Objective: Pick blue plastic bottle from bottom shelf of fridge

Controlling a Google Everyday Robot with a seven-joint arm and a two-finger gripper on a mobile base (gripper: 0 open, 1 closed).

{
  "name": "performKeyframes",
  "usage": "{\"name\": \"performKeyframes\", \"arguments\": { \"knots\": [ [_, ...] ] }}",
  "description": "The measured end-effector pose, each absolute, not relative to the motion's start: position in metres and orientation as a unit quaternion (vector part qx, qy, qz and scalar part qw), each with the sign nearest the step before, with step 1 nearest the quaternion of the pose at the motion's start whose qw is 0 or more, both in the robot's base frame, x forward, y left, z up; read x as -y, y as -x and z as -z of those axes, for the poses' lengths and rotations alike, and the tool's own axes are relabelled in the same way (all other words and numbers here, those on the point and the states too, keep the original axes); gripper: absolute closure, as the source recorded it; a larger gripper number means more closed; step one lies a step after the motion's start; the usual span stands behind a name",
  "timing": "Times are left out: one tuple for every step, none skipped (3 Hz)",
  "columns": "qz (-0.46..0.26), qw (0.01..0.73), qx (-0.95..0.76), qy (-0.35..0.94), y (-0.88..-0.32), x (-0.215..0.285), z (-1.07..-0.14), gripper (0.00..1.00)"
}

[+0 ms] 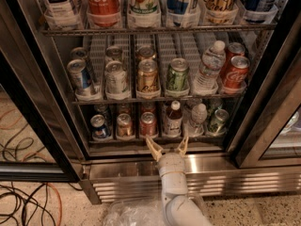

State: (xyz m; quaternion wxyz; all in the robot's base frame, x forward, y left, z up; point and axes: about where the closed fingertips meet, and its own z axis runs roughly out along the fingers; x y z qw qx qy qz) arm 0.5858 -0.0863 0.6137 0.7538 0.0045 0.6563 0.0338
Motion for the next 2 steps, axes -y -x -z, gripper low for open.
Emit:
{"name": "performKeyframes", "arguments": {
  "knots": [
    [-0.034, 0.754, -0.656, -0.005, -0.5858, 0.0863, -0.6137, 0.29],
    [-0.034, 0.754, -0.656, -0.005, -0.5858, 0.0863, -0.6138, 0.52]
  ]
}}
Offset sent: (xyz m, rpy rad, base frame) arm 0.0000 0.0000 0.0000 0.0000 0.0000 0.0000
